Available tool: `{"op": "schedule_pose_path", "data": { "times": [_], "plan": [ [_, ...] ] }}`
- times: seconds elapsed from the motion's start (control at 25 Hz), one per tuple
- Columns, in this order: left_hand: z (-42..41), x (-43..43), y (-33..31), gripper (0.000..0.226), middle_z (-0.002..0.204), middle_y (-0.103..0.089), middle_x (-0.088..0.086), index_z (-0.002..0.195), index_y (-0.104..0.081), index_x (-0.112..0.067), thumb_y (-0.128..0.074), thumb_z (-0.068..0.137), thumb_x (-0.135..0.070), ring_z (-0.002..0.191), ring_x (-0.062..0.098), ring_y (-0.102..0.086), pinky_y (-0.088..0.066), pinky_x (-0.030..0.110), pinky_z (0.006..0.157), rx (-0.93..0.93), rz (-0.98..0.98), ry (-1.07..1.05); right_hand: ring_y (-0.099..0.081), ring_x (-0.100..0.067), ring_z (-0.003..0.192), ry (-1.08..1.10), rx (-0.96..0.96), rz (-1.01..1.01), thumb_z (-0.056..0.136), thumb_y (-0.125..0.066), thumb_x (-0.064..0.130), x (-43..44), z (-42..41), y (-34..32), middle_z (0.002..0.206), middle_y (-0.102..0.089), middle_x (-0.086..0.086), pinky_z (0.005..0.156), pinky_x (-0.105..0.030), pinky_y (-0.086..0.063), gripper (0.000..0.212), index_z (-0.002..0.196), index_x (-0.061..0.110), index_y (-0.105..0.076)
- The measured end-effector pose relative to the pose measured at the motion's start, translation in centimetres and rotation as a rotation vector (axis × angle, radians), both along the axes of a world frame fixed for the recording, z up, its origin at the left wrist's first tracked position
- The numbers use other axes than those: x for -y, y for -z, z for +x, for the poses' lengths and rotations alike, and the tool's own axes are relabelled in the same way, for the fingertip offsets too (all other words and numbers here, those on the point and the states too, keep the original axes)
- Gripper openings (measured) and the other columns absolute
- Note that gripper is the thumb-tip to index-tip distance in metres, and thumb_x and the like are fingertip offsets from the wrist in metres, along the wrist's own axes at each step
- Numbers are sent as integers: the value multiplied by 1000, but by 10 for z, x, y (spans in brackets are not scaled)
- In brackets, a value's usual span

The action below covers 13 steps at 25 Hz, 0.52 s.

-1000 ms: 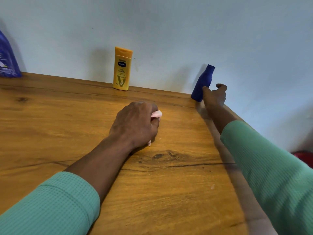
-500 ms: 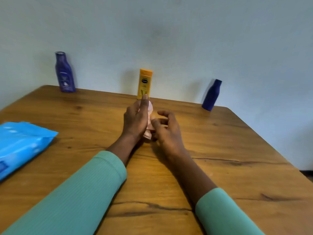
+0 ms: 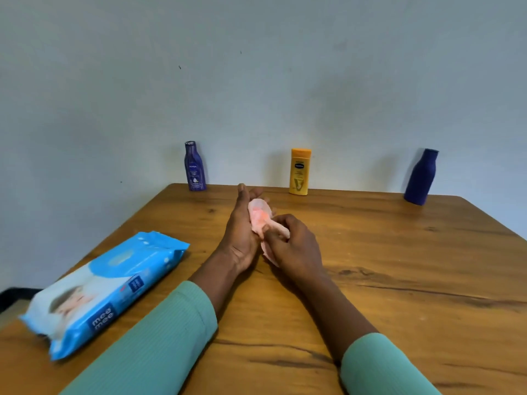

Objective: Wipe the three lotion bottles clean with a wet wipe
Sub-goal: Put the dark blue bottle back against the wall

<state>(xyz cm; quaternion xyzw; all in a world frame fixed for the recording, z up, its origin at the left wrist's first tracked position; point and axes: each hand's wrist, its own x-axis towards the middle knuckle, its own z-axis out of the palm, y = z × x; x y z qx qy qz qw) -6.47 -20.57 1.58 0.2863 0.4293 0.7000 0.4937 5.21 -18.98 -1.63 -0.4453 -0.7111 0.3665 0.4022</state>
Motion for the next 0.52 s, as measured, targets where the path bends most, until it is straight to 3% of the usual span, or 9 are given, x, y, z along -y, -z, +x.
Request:
{"op": "schedule_pose_path", "data": {
  "times": [0.08, 0.16, 0.32, 0.36, 0.44, 0.52],
  "plan": [
    [-2, -1, -3, 71, 135, -64, 14, 139, -60, -19, -42, 95, -72, 122, 32, -62, -53, 50, 101, 68, -38, 20, -66, -9, 103, -52, 0, 34, 99, -70, 35, -1, 0, 1, 122, -71, 9, 88, -36, -59, 34, 132, 27, -66],
    [-14, -9, -11, 67, 129, -67, 10, 134, -63, -19, -43, 96, -71, 119, 31, -64, -53, 51, 102, -27, -85, -26, -66, -5, 97, -50, -56, 1, 100, -70, 26, -5, 0, 2, 115, -72, 9, 81, -32, -59, 27, 128, 24, -68],
    [-78, -53, -46, 17, 95, -64, 4, 98, -64, -19, -68, 97, -35, 78, 19, -60, -50, 34, 71, -330, -200, -473, -67, -7, 99, -41, -115, -69, 101, -68, 28, -8, 0, 2, 112, -68, 12, 85, -37, -61, 28, 129, 25, -65],
    [-100, -65, -53, 21, 99, -63, 6, 104, -63, -17, -72, 91, -32, 79, 21, -60, -52, 32, 73, -422, -254, -556, -67, -8, 100, -42, -103, -69, 101, -69, 30, -8, -1, 1, 115, -68, 11, 87, -40, -62, 29, 130, 26, -65],
    [-142, -92, -55, 58, 123, -61, 12, 129, -53, -13, -76, 81, -35, 103, 29, -63, -59, 42, 89, -656, -436, -640, -68, -9, 100, -32, -94, -65, 101, -69, 32, -9, -2, 1, 116, -70, 11, 86, -41, -63, 30, 130, 27, -65],
    [-164, -110, -54, 82, 142, -47, 18, 144, -36, -11, -80, 80, -39, 126, 37, -54, -53, 47, 101, -803, -575, -724, -68, -7, 98, -18, -102, -65, 101, -69, 32, -11, 0, 2, 114, -69, 12, 83, -39, -63, 29, 129, 27, -65]
  ]
}}
